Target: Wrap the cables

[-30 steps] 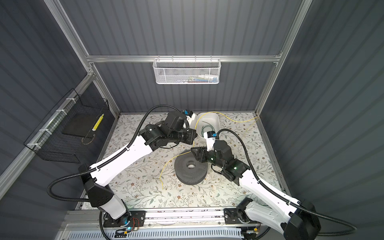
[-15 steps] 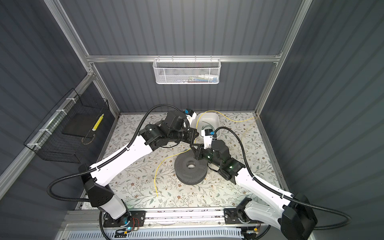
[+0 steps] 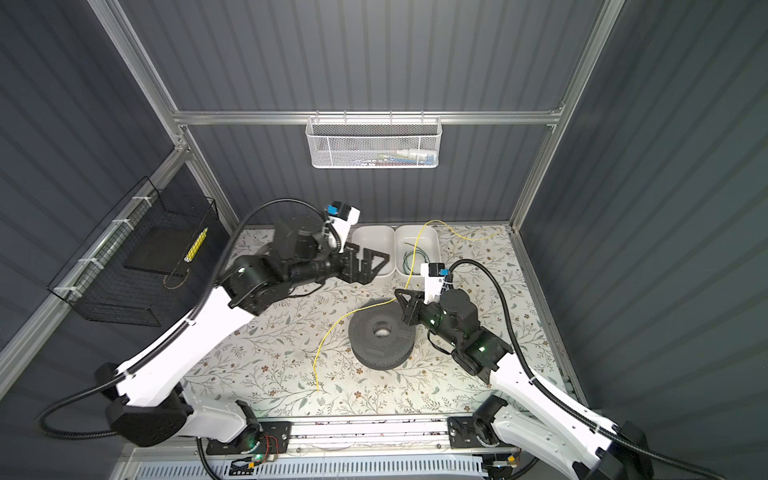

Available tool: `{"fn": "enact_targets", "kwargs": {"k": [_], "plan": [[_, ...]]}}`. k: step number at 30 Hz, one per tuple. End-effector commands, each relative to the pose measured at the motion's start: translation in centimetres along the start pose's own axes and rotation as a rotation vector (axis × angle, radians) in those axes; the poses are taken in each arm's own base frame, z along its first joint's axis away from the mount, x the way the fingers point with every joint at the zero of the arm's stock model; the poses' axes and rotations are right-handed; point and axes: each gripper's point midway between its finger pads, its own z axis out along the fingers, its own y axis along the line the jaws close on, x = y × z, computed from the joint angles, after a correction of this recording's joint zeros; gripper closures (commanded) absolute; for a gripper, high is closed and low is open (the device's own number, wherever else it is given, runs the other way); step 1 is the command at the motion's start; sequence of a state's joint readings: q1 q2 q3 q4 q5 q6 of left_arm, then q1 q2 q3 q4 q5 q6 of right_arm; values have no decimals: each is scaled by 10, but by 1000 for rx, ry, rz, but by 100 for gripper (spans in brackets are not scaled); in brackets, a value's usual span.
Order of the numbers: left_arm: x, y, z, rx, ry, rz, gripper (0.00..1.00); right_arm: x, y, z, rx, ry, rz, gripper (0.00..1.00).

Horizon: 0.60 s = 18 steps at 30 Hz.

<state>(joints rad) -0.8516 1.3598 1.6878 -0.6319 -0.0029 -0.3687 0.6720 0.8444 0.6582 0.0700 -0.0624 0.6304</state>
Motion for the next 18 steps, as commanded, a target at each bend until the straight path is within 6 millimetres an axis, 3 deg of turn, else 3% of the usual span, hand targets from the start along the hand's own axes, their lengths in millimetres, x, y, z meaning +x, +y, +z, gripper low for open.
{"fn": "enact_targets", "kwargs": {"k": [1,4,8,10,18], "plan": [[31,32,-34,-135,60,31,5,-8,-11,-19,69,-31,-31,100],[75,44,-51,-151,147,-24,13,-17,-17,-35,109,-57,-50,100],[145,47,-54,-85,294,-114,33,-28,-24,-50,142,-79,-65,100],[167,47,-54,-52,326,-146,33,-34,-28,-57,164,-96,-60,100],[188,37,-41,72,301,-187,35,-43,-32,-70,189,-109,-28,100]]}}
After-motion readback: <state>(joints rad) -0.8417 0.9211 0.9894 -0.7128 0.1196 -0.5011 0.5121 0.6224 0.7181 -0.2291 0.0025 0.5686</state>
